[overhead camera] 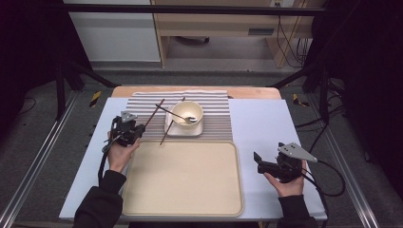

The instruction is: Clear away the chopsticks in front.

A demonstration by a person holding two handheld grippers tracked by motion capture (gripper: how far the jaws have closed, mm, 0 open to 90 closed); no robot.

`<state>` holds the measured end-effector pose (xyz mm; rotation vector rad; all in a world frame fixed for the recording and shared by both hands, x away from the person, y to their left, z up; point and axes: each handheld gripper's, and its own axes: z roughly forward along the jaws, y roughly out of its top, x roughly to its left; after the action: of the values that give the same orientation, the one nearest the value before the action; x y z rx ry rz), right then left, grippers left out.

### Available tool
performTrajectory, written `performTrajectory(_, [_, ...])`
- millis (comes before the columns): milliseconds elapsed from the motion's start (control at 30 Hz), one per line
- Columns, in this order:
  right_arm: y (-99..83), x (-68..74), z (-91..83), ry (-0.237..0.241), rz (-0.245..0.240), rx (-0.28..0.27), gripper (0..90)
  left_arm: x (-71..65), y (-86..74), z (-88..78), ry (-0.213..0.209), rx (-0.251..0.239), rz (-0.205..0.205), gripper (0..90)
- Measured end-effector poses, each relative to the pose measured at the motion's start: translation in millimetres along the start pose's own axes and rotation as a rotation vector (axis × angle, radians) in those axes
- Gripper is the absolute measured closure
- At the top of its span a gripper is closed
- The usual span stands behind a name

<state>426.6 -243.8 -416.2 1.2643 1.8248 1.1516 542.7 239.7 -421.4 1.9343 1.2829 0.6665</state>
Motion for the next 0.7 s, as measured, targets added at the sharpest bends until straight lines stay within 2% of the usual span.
performTrajectory(333, [-0.2,0.8,-2.0,0.000,0.003,-0.005,5.0,5.0,-15.3,-27.3,0.005,-0.018,-0.023,85.2])
performTrajectory(633, [-0.3,1.6,-4.6,0.004,0.010,-0.010,4.7,6.0,-36.2,-54.4,0.011,-0.035,-0.053,85.2])
performTrajectory(700, [-0.4,1.2,-5.0,0.003,0.006,-0.012,4.7,5.6,-42.3,-59.9,0.011,-0.037,-0.070,85.2])
